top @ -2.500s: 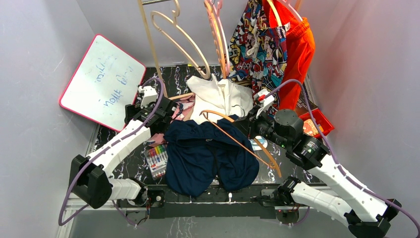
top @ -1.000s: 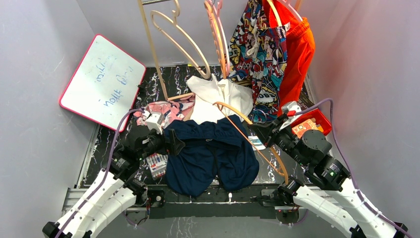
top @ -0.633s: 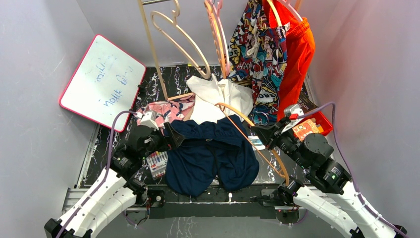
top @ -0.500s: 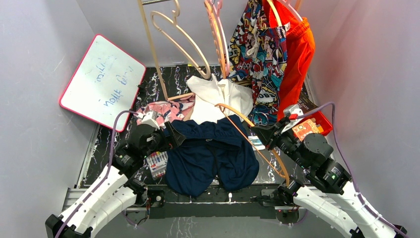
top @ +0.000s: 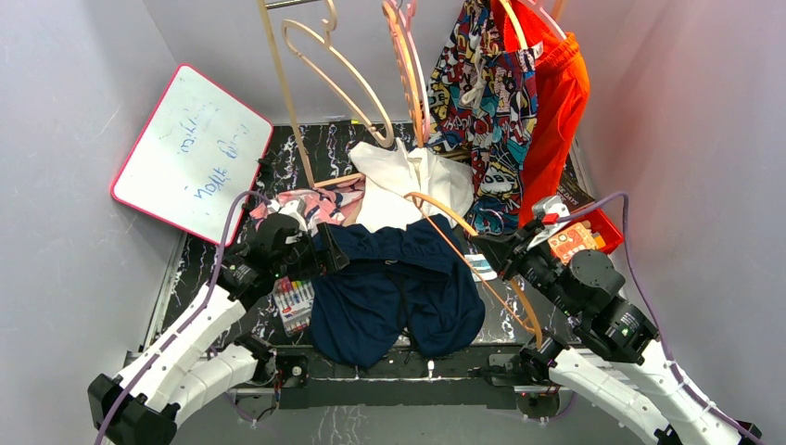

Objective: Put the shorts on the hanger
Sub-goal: Hang the shorts on the hanger.

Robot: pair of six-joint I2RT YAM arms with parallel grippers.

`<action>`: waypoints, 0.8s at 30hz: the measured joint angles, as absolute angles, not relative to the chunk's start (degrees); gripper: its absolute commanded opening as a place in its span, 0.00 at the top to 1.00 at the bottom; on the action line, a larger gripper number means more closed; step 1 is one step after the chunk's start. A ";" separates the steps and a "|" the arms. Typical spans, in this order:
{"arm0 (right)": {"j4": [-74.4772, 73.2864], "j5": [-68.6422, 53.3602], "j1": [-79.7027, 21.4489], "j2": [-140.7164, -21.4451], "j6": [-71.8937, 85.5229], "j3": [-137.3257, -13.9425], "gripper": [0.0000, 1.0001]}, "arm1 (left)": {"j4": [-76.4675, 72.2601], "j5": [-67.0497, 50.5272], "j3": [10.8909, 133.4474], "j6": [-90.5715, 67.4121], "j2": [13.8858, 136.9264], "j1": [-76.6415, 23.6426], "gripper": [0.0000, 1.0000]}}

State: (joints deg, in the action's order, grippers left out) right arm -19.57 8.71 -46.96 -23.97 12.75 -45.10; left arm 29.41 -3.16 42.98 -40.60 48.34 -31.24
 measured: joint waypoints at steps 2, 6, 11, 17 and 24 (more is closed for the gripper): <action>-19.53 8.73 -46.96 -23.99 12.64 -45.10 1.00 | 30.85 -3.42 42.98 -40.29 48.38 -31.27 0.25; -19.49 8.69 -46.96 -24.21 12.64 -45.08 1.00 | 32.75 -3.88 42.96 -39.88 50.11 -31.53 0.31; -18.70 8.69 -46.96 -24.45 12.64 -44.10 1.00 | 33.95 -1.48 42.96 -40.05 54.41 -34.83 0.32; -18.65 8.67 -46.96 -24.86 12.64 -43.27 1.00 | 33.23 3.18 42.96 -39.88 58.08 -37.54 0.34; -18.63 8.86 -46.96 -24.84 12.34 -43.27 1.00 | 29.65 7.86 42.96 -39.59 60.62 -37.63 0.43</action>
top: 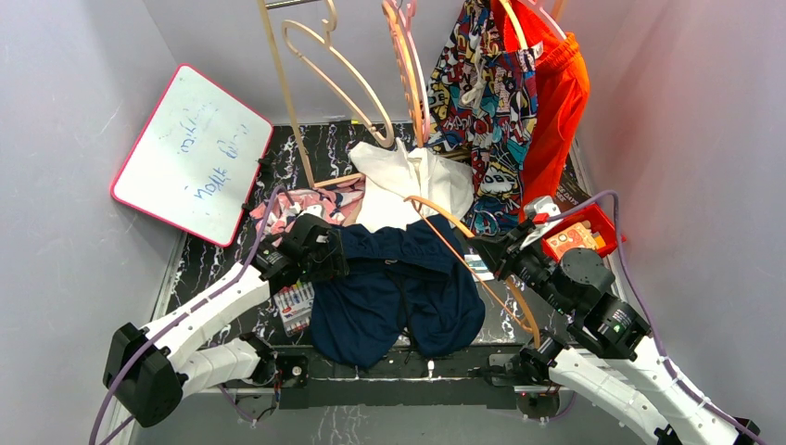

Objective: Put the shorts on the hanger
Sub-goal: Hang the shorts on the hanger.

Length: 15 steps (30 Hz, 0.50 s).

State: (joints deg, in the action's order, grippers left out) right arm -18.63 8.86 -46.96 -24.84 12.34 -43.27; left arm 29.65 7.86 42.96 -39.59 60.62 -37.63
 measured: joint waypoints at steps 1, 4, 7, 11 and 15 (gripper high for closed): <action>-18.63 8.86 -46.96 -24.84 12.23 -43.27 1.00 | 29.06 8.21 42.96 -39.59 60.71 -37.63 0.45; -18.65 8.86 -46.96 -24.80 12.08 -43.27 1.00 | 27.20 8.67 42.96 -39.62 60.71 -37.63 0.49; -18.63 8.86 -46.96 -24.71 12.01 -43.27 1.00 | 25.50 8.73 42.96 -39.59 60.75 -37.63 0.54; -18.63 8.84 -46.96 -24.71 12.01 -43.27 1.00 | 24.23 8.82 42.96 -39.53 61.63 -37.63 0.65; -18.63 8.82 -46.96 -24.71 12.01 -43.27 1.00 | 23.81 9.34 42.96 -38.96 61.89 -37.63 0.75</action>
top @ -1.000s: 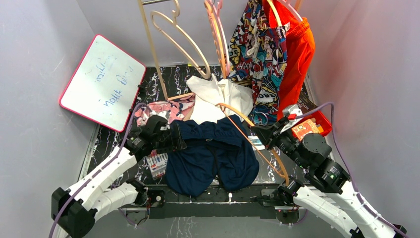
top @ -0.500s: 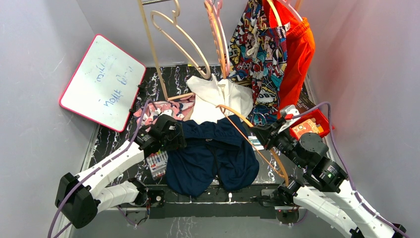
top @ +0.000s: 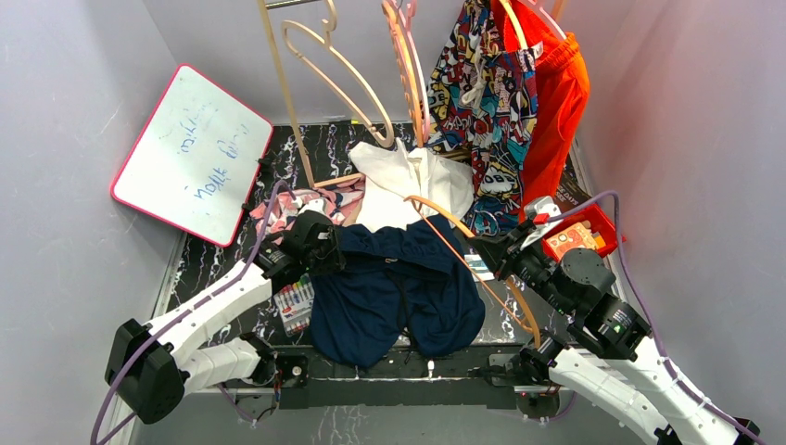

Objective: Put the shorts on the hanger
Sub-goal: Hang the shorts on the hanger.

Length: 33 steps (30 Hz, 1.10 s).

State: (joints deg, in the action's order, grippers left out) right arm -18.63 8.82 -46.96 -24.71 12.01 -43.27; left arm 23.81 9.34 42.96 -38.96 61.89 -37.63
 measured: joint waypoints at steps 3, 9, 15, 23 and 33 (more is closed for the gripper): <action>-18.63 8.82 -46.96 -24.71 11.99 -43.27 1.00 | 23.79 10.35 43.03 -37.80 62.02 -37.63 0.85; -18.63 8.84 -46.96 -24.71 11.97 -43.27 1.00 | 24.99 12.71 47.94 -34.48 64.95 -37.63 1.00; -18.63 8.84 -46.96 -24.73 11.99 -43.27 1.00 | 23.90 12.99 53.12 -33.01 66.22 -37.63 0.97; -18.65 8.82 -46.96 -24.73 11.97 -43.29 1.00 | 23.24 11.62 49.04 -34.11 68.20 -37.63 0.71; -19.16 5.54 -46.96 -28.53 8.58 -47.03 1.00 | 24.51 11.53 48.31 -34.09 66.74 -37.63 0.59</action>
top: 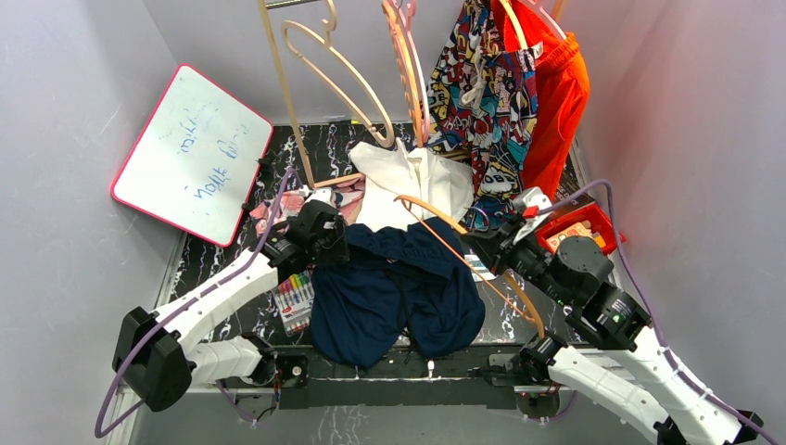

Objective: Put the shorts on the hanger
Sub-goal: Hang the shorts on the hanger.

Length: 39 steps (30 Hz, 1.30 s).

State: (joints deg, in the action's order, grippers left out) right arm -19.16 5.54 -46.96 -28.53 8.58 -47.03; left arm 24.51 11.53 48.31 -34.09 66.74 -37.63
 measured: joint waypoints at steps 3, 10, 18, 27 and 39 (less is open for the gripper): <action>-19.16 2.22 -46.96 -31.73 7.66 -49.43 1.00 | 24.77 12.05 47.88 -34.09 65.73 -37.63 0.59; -18.98 -8.62 -46.96 -38.50 6.24 -52.95 1.00 | 25.98 13.72 47.20 -34.11 65.12 -37.63 0.61; -19.59 -18.22 -46.96 -40.64 5.80 -52.93 1.00 | 25.89 14.20 47.20 -34.26 65.14 -37.63 0.79; -18.94 -18.52 -46.96 -38.63 6.28 -49.32 1.00 | 25.28 13.43 47.24 -34.06 65.14 -37.63 0.99; -15.25 -15.35 -46.96 -38.92 7.16 -44.88 1.00 | 25.02 8.95 47.24 -34.28 63.59 -37.63 1.00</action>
